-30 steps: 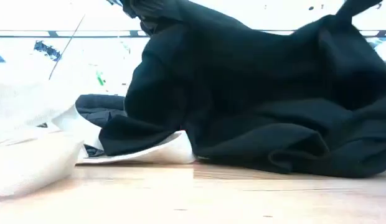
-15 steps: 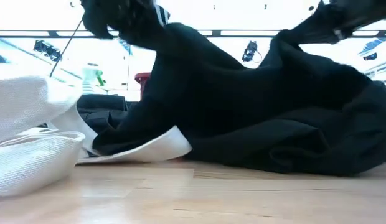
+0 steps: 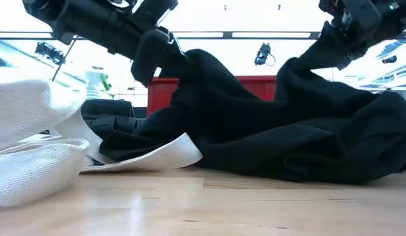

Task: Fold Laundry from Bin
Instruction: Fold the black shirt

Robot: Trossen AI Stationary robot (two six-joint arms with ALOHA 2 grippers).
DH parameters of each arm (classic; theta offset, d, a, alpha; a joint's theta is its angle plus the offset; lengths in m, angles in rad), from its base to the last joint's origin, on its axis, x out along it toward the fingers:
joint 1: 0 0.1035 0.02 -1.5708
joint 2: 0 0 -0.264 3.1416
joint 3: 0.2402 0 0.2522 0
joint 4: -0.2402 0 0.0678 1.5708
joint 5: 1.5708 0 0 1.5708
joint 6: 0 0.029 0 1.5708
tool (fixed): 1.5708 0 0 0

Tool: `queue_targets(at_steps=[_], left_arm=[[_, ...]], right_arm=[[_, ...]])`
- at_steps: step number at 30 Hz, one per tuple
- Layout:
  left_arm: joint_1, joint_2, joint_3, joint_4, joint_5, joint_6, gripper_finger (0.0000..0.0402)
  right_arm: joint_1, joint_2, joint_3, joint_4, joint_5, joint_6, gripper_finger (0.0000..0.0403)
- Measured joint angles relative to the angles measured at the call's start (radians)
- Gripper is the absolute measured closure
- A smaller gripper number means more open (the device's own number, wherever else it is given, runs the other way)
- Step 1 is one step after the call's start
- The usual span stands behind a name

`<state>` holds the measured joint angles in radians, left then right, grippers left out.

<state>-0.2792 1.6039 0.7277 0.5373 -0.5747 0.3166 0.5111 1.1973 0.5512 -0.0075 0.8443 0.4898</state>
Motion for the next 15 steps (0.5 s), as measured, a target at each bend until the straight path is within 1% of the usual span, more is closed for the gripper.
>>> queue_targets(at_steps=[5,10,15], left_arm=[[0.015,0.000,-0.002,-0.006,0.001,-0.067,0.0334],[0.013,0.000,-0.002,-0.009,0.004,-0.113,0.0334],[0.009,0.000,-0.002,-0.009,0.004,-0.124,0.0333]], right_arm=[[0.014,0.000,0.000,-0.072,0.002,0.104,0.0383],[0.032,0.000,0.000,-0.073,0.002,0.153,0.0382],[0.054,0.000,0.000,-0.073,0.002,0.195,0.0382]])
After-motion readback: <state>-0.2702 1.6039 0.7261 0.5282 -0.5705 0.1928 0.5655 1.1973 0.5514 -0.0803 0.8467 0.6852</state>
